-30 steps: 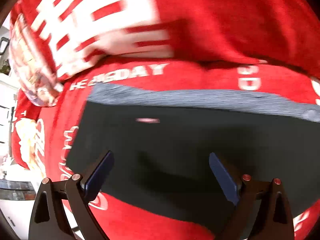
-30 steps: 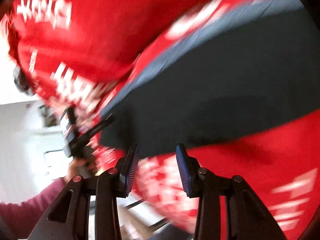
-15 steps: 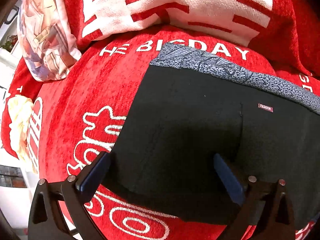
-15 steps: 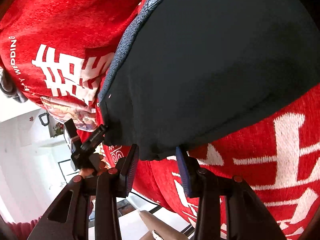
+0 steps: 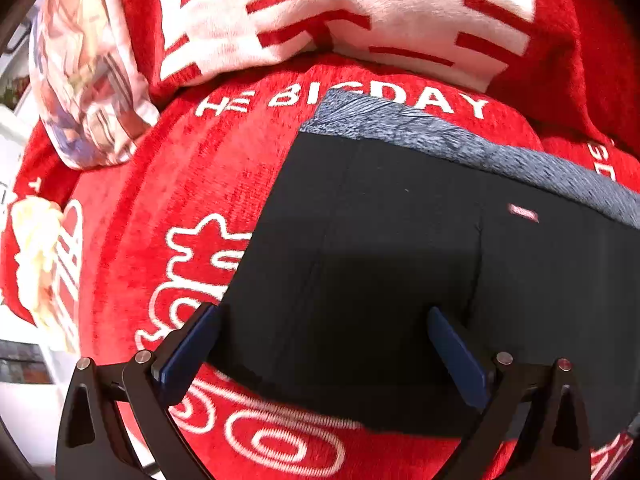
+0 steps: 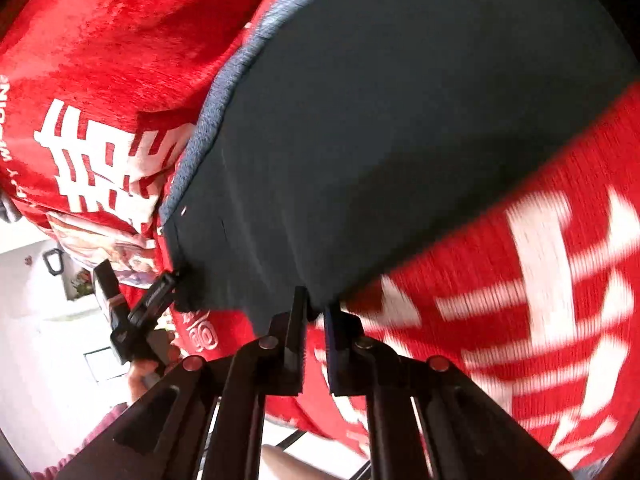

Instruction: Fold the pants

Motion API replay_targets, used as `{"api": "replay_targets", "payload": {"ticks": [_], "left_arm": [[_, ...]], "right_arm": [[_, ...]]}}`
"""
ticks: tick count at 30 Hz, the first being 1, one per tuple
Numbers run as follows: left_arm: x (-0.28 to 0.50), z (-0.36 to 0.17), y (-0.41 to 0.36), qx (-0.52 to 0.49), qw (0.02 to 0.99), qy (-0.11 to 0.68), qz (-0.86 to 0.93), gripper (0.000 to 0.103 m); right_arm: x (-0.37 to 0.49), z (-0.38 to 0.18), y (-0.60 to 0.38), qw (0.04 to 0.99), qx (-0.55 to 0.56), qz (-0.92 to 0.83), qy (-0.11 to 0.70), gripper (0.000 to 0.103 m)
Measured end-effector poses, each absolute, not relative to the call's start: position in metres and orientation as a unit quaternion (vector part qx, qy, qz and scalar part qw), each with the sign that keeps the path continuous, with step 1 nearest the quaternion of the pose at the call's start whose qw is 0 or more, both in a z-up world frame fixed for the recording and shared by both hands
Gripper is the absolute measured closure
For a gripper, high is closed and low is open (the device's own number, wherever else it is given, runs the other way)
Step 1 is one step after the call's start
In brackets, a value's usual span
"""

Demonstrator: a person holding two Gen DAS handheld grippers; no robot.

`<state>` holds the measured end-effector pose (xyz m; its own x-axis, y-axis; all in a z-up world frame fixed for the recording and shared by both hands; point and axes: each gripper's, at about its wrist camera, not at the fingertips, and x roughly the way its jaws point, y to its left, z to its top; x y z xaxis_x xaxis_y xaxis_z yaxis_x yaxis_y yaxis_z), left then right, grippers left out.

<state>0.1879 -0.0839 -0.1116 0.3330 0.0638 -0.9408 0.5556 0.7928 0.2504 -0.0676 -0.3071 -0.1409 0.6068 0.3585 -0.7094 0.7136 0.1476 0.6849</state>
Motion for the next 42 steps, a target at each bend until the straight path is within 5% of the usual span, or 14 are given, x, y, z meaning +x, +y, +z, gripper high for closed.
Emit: {"api": "replay_targets", "payload": {"ticks": [3,6,13,21,33,42], "left_arm": [[0.165,-0.086,-0.095,0.281,0.774,0.535,-0.190,0.000],[0.130,-0.072,-0.121,0.281,0.764,0.527,-0.243,0.000],[0.029,-0.119,-0.210,0.323,0.701,0.546,-0.324,0.000],[0.002,-0.106,-0.209,0.379,0.694,0.524,-0.316,0.000],[-0.016,-0.041,-0.185,0.383,0.678,0.553,-0.296,0.000],[-0.044,-0.004,-0.193,0.392,0.664,0.551,-0.318,0.000]], "right_arm": [[-0.081,-0.108,-0.318,0.669,0.574,-0.153,0.446,0.091],[-0.094,-0.075,-0.351,0.712,0.490,-0.204,0.459,0.077],[-0.097,-0.088,-0.415,0.711,0.407,-0.274,0.504,0.077],[-0.134,-0.091,-0.389,0.686,0.443,-0.254,0.519,0.076],[-0.212,-0.023,-0.379,0.650,0.509,-0.300,0.478,0.041],[-0.263,0.015,-0.392,0.634,0.543,-0.352,0.424,0.040]]}}
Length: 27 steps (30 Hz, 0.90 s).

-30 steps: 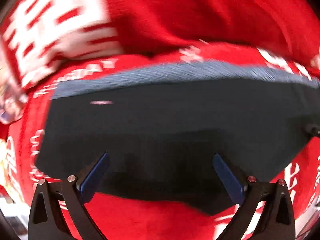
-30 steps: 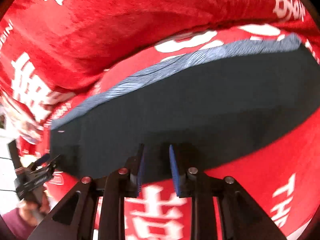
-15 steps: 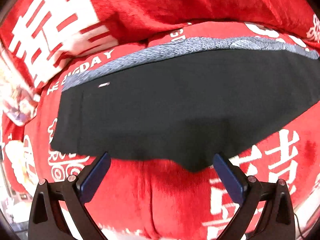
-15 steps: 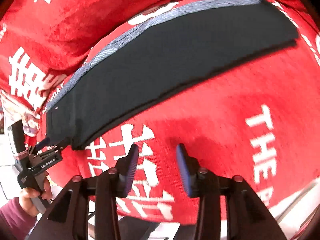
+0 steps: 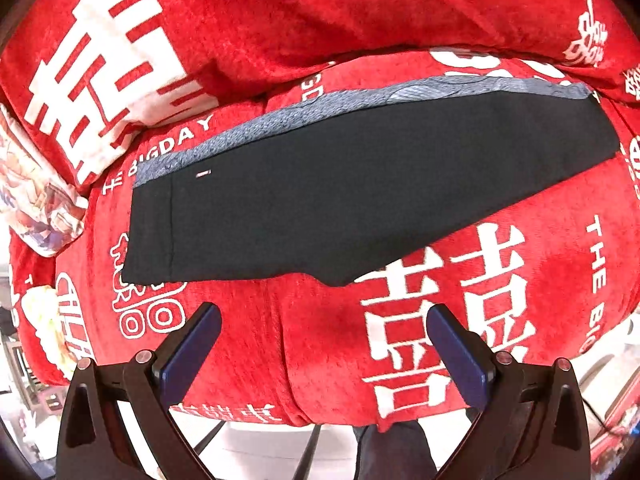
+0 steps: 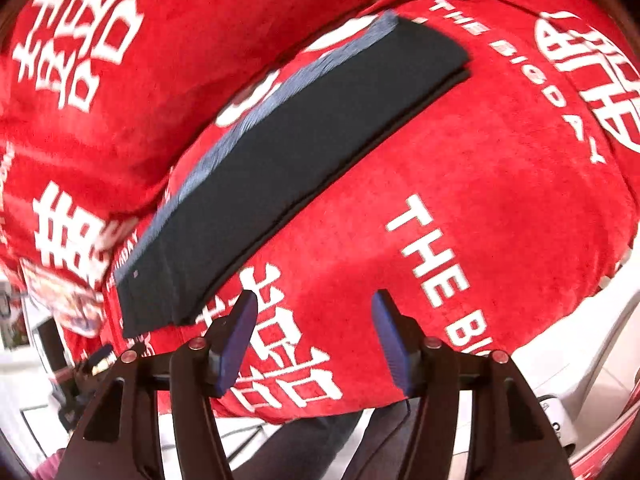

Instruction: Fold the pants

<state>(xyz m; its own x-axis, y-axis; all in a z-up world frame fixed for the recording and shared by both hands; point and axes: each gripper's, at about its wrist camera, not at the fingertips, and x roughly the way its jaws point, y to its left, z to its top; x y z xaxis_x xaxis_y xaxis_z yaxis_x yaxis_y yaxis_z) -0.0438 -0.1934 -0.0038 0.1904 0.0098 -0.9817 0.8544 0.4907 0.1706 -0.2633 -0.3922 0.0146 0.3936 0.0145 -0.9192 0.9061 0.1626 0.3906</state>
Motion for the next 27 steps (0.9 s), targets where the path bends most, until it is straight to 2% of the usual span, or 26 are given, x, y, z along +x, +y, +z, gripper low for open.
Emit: {"api": "replay_targets", "payload": {"ticks": [8,13,18,25,26,27], "left_arm": [[-0.052,0.011,-0.214,0.387,0.670,0.557,-0.303,0.000],[-0.066,0.009,-0.229,0.394,0.668,0.562,-0.287,0.000],[-0.086,0.000,-0.239,0.402,0.662,0.574,-0.265,0.000],[-0.113,-0.004,-0.243,0.420,0.654,0.578,-0.250,0.000],[-0.115,-0.006,-0.244,0.423,0.652,0.578,-0.247,0.000],[-0.117,-0.007,-0.244,0.426,0.650,0.581,-0.243,0.000]], "right_arm": [[-0.315,0.005,-0.468,0.612,0.593,-0.405,0.332,0.040],[-0.333,-0.027,-0.525,0.585,0.616,-0.418,0.323,0.041],[-0.343,-0.063,-0.570,0.554,0.621,-0.438,0.340,0.051],[-0.338,-0.096,-0.611,0.560,0.634,-0.420,0.330,0.052],[-0.336,-0.101,-0.616,0.558,0.636,-0.417,0.331,0.055],[-0.335,-0.105,-0.619,0.557,0.639,-0.414,0.331,0.074]]}}
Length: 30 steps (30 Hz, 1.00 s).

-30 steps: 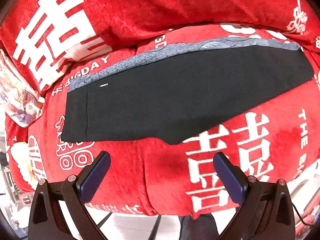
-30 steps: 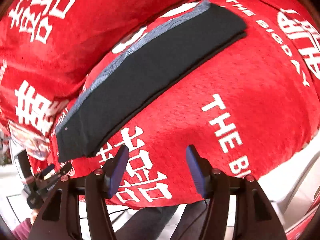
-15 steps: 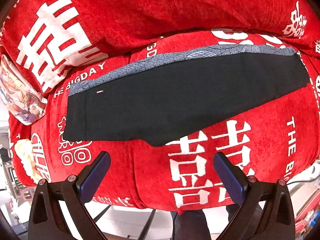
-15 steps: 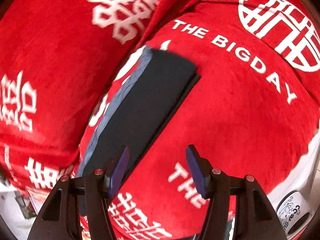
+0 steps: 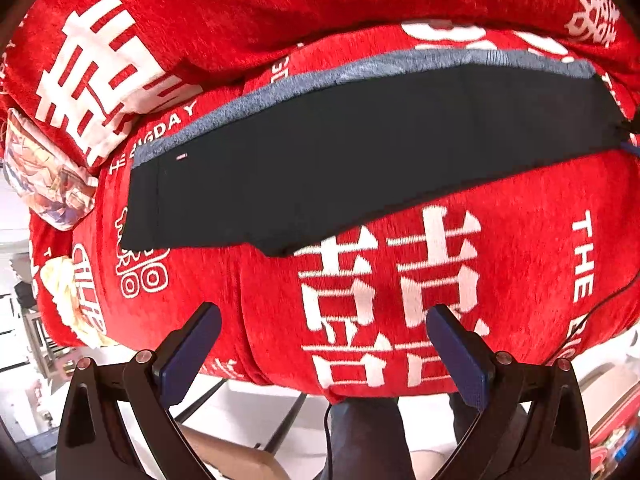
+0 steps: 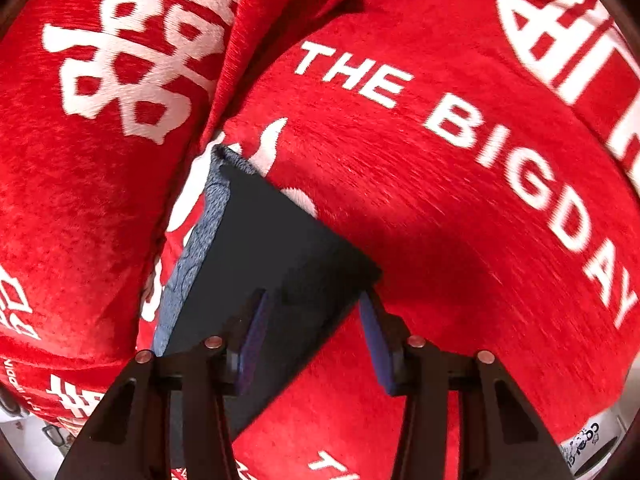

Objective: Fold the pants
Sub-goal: 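Pull the strip end straight with the right gripper and release it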

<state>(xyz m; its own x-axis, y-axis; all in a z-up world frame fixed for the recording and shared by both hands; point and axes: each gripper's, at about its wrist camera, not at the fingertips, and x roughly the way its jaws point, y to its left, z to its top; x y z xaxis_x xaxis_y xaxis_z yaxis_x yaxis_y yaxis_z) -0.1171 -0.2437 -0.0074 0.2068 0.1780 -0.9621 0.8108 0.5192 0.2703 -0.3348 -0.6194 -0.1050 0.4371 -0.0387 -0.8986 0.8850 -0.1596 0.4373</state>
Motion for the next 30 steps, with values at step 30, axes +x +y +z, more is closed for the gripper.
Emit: {"api": "replay_targets", "payload": {"ticks": [30], "left_arm": [[-0.136,-0.029,-0.307,0.418,0.646,0.578,-0.273,0.000]], "right_arm": [[-0.315,-0.082,-0.633,0.613,0.519,-0.403,0.439,0.071]]}}
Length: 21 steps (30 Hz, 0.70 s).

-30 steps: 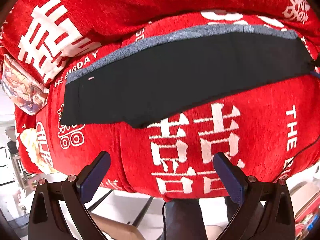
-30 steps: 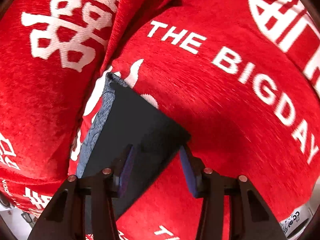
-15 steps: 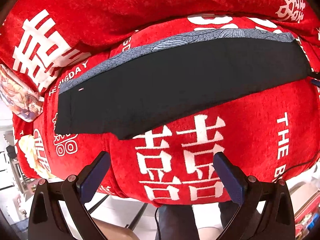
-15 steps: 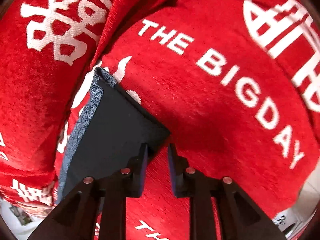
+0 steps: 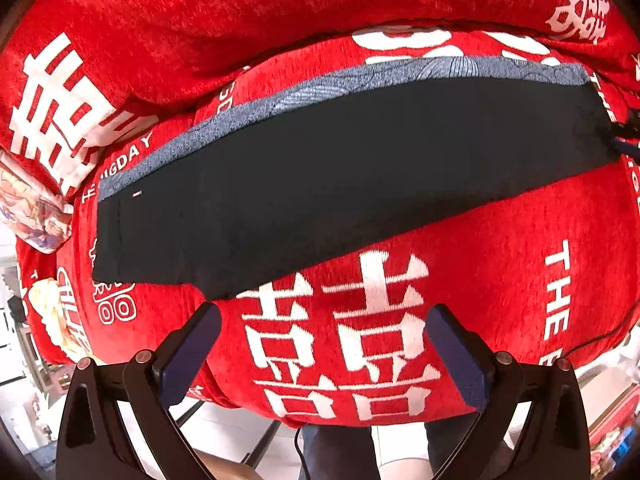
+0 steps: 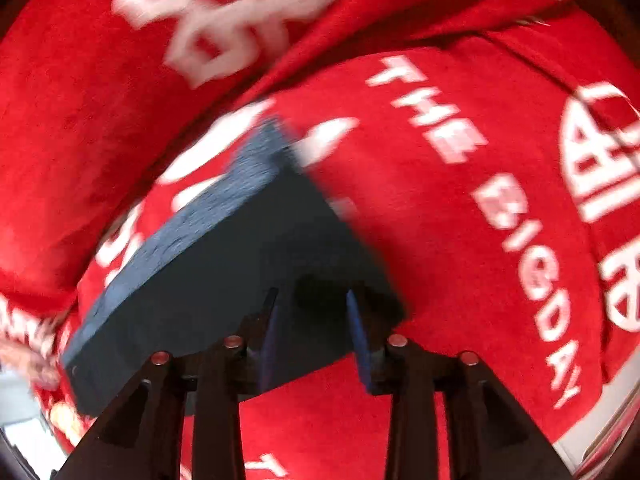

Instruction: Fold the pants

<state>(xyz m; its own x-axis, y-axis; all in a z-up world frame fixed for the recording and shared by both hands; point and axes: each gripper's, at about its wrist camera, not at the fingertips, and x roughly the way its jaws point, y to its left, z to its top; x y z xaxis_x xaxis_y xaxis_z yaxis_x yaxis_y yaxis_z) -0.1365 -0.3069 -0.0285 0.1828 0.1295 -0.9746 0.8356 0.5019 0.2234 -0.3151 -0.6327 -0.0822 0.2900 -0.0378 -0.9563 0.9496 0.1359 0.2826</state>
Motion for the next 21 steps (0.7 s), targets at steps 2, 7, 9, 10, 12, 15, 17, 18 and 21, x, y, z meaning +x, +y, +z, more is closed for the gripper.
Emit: {"api": "replay_targets", "payload": {"ticks": [2,7,9,10,12,15,17,18,21], "left_arm": [[-0.134,-0.028,-0.310,0.414,0.649,0.577,-0.275,0.000],[-0.133,-0.032,-0.321,0.408,0.651,0.579,-0.275,0.000],[-0.135,-0.030,-0.327,0.405,0.652,0.575,-0.281,0.000],[-0.136,-0.030,-0.330,0.406,0.653,0.573,-0.284,0.000],[-0.139,-0.029,-0.335,0.407,0.651,0.571,-0.289,0.000],[-0.143,-0.030,-0.341,0.408,0.647,0.574,-0.291,0.000],[-0.145,-0.030,-0.344,0.408,0.646,0.575,-0.293,0.000],[-0.147,-0.029,-0.345,0.406,0.645,0.576,-0.296,0.000],[-0.152,-0.028,-0.350,0.401,0.644,0.576,-0.303,0.000]], "right_arm": [[-0.334,-0.075,-0.632,0.603,0.547,-0.406,0.414,0.067],[-0.353,-0.055,-0.608,0.613,0.545,-0.384,0.424,0.050],[-0.356,-0.057,-0.595,0.605,0.567,-0.364,0.423,0.050],[-0.358,-0.059,-0.590,0.601,0.577,-0.359,0.421,0.049],[-0.362,-0.063,-0.578,0.592,0.597,-0.351,0.413,0.048],[-0.368,-0.070,-0.563,0.575,0.624,-0.341,0.405,0.044],[-0.372,-0.072,-0.553,0.567,0.634,-0.335,0.406,0.043],[-0.373,-0.071,-0.548,0.568,0.635,-0.332,0.405,0.041],[-0.368,-0.071,-0.538,0.574,0.633,-0.327,0.403,0.033]]}}
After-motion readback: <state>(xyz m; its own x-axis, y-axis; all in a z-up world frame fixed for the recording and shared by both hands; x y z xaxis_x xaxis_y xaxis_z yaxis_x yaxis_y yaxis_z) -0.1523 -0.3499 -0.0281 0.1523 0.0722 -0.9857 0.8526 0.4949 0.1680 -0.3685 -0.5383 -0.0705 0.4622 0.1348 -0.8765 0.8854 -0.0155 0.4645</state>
